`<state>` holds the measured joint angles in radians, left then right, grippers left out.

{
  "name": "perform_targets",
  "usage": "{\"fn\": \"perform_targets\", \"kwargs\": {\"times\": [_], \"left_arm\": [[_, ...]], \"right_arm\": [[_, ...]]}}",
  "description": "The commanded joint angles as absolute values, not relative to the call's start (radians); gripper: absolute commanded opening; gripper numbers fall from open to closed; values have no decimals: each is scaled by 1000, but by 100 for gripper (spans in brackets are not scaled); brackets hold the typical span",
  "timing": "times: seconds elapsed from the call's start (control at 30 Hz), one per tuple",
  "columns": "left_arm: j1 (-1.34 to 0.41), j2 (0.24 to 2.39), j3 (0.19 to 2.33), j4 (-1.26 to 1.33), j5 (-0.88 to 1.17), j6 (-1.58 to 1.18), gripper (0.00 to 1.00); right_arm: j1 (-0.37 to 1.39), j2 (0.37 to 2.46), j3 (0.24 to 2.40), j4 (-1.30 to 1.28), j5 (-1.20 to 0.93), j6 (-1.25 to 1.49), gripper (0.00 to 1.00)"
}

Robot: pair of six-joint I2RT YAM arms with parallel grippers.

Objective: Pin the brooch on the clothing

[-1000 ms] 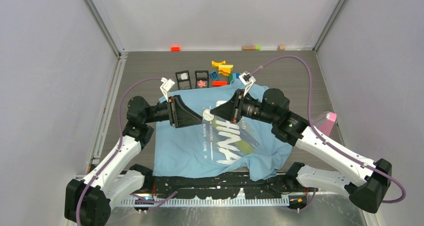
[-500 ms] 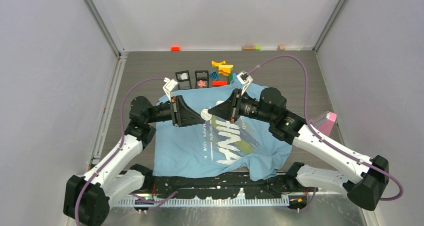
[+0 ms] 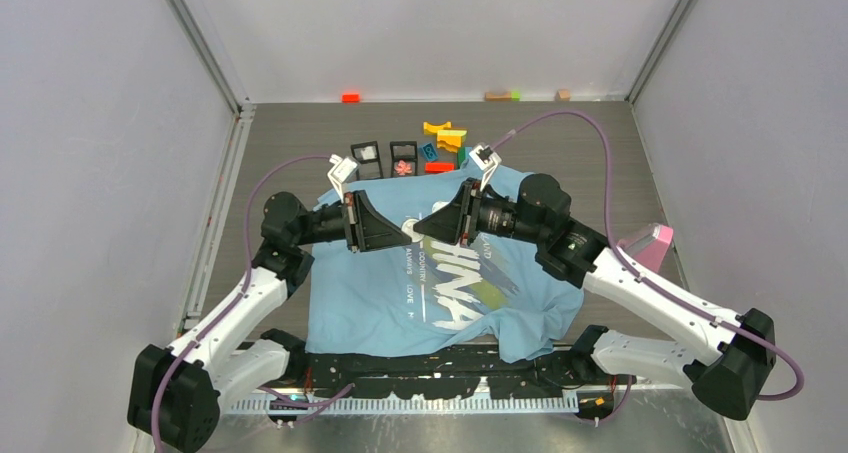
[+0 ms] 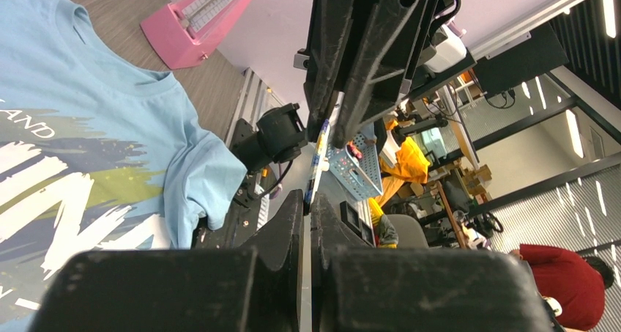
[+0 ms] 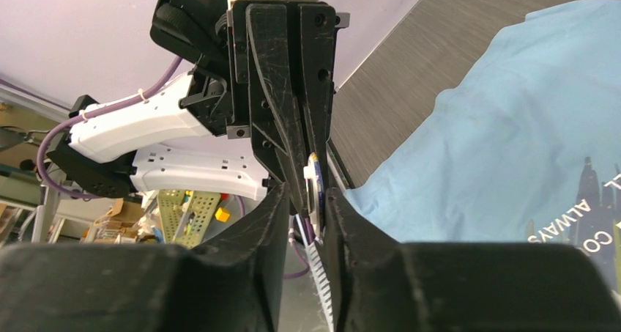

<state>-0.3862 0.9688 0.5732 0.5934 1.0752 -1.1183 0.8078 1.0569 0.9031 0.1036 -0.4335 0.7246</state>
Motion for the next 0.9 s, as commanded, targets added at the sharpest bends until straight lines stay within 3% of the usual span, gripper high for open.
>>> {"fn": "perform_targets", "kwargs": {"times": [0.0, 0.27, 0.53, 0.87], "left_arm": [[-391, 967, 579, 656, 1062, -1100, 0], [-393, 958, 574, 655, 1061, -1100, 0], [-393, 952, 573, 655, 1059, -1102, 0], [-393, 939, 572, 656, 1063, -1102, 0]], "right_arm": [[818, 1061, 916, 187, -499, 764, 35], [818, 1061, 908, 174, -511, 773, 35], [818, 1078, 899, 146, -499, 760, 27], [818, 1125, 923, 18, -394, 708, 9]]}}
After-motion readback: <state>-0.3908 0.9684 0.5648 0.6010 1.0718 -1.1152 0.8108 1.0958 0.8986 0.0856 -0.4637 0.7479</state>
